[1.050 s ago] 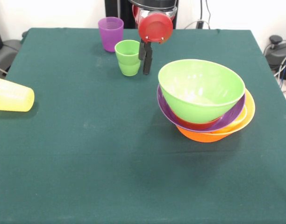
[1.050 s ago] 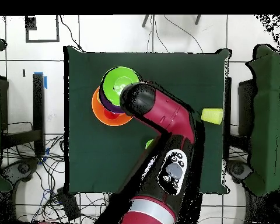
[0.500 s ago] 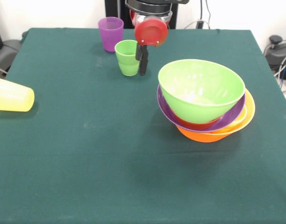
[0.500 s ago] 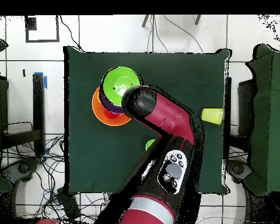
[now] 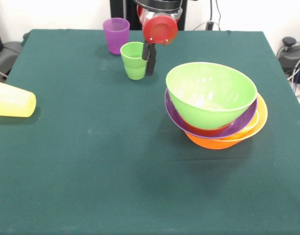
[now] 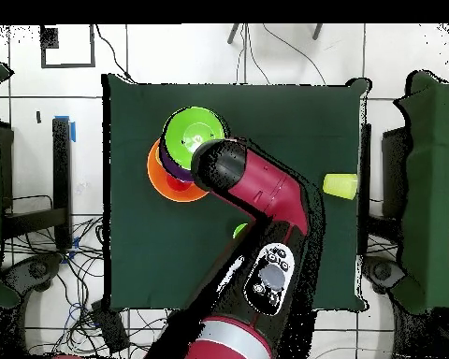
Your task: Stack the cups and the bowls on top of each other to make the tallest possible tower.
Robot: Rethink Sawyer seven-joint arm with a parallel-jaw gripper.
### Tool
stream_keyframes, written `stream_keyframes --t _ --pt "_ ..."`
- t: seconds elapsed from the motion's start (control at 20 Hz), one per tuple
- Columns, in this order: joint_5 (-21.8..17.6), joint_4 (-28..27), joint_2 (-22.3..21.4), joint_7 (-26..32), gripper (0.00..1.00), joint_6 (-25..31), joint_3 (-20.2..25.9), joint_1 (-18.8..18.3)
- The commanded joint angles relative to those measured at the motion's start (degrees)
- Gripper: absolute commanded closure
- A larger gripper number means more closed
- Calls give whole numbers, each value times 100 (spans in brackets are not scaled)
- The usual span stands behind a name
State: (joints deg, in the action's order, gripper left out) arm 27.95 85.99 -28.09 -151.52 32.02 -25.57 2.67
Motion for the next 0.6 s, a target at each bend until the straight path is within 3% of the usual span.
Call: stream_keyframes --t 0.05,0.6 --pt "-38 212 271 -982 0 682 329 88" --pt "-95 701 124 -393 0 376 615 -333"
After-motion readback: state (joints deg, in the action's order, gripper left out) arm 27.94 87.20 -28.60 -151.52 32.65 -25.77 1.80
